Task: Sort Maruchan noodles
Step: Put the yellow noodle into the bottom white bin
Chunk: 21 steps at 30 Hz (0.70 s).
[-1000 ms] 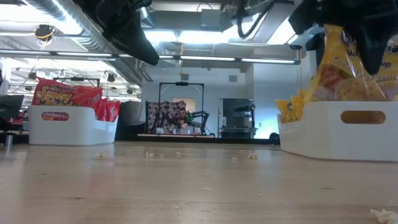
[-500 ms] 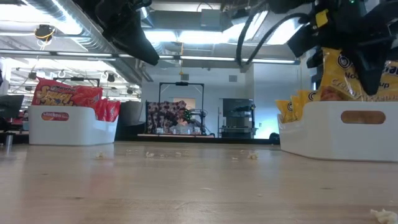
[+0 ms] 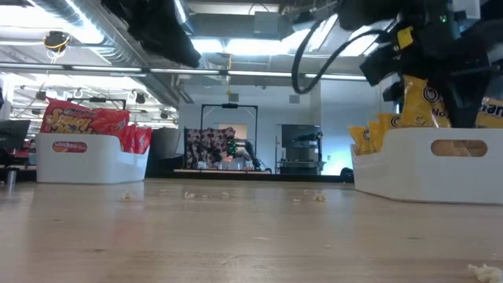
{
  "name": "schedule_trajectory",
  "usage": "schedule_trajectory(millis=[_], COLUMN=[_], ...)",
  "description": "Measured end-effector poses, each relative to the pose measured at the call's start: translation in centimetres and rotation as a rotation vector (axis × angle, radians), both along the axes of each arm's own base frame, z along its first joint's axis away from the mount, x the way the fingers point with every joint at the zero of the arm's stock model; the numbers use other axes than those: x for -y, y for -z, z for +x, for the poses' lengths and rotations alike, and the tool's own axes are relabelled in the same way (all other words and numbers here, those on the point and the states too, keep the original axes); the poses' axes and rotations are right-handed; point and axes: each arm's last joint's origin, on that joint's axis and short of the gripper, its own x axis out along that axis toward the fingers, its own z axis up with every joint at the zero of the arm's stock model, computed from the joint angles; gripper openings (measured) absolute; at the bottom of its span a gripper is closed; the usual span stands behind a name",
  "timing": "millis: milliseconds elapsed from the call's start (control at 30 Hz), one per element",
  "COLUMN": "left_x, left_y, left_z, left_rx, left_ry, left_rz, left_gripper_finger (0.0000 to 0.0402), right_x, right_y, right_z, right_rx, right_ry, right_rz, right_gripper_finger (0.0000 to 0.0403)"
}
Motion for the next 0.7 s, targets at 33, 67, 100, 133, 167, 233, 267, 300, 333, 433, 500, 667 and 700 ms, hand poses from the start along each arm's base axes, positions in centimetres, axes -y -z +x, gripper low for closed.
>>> schedule_trajectory(millis=[33,67,100,133,167,233,267,300,333,433,500,667,700], left_x=[0.0,-0.1,-0.1,-0.2,-0.1,-0.2,-0.2,-0.1,-0.1,-0.1,-0.1,-0.1,-0.1], left_y=[-0.3,-0.6,-0.9,-1.0,-1.1,-1.0,-1.1,-1.1,-1.1,-1.1,-1.1,-1.1,-1.1], left_z=[-0.1,-0.3,-0.5,-0.6,-0.6,-0.6,-0.7,-0.6,-0.6,-0.7,-0.7,-0.7,-0.6], left_rx=[0.018,0.037,0.044,0.052,0.062,0.053,0.054,0.061,0.061,0.055,0.055,0.057,0.056], left_ry=[-0.002,-0.003,-0.002,-0.004,-0.005,-0.001,0.002,0.004,0.004,0.006,0.005,0.006,0.006], left_rz=[-0.002,-0.007,-0.008,-0.01,-0.011,-0.007,-0.009,-0.012,-0.012,-0.01,-0.009,-0.01,-0.01], left_gripper_finger=[0.0182,0.0182,0.0182,0.0182,0.0182,0.0182,0.0182,0.0182,0.0182,0.0182,0.0182,0.0182,0.0182], right_x=[0.2,0.3,0.5,0.7,0.9,1.2,1.4,1.5,1.7,1.7,1.7,1.7,1.6], right_y=[0.3,0.6,0.8,1.1,1.3,1.6,1.7,1.8,1.9,1.9,2.0,2.2,2.4], right_z=[0.0,-0.1,-0.1,-0.1,-0.1,-0.1,0.0,0.0,0.0,0.1,0.2,0.5,0.5], right_rx=[-0.001,0.002,0.005,0.007,0.011,0.01,0.014,0.014,0.014,0.016,0.025,0.036,0.032], right_ry=[0.002,0.004,0.012,0.021,0.027,0.033,0.033,0.036,0.039,0.025,0.008,-0.01,-0.011], right_rz=[0.001,0.006,0.015,0.027,0.036,0.049,0.051,0.052,0.053,0.06,0.065,0.069,0.069], right_gripper_finger=[0.0117,0.0117,0.0117,0.0117,0.0117,0.0117,0.0117,0.0117,0.0117,0.0117,0.0117,0.0117,0.0117])
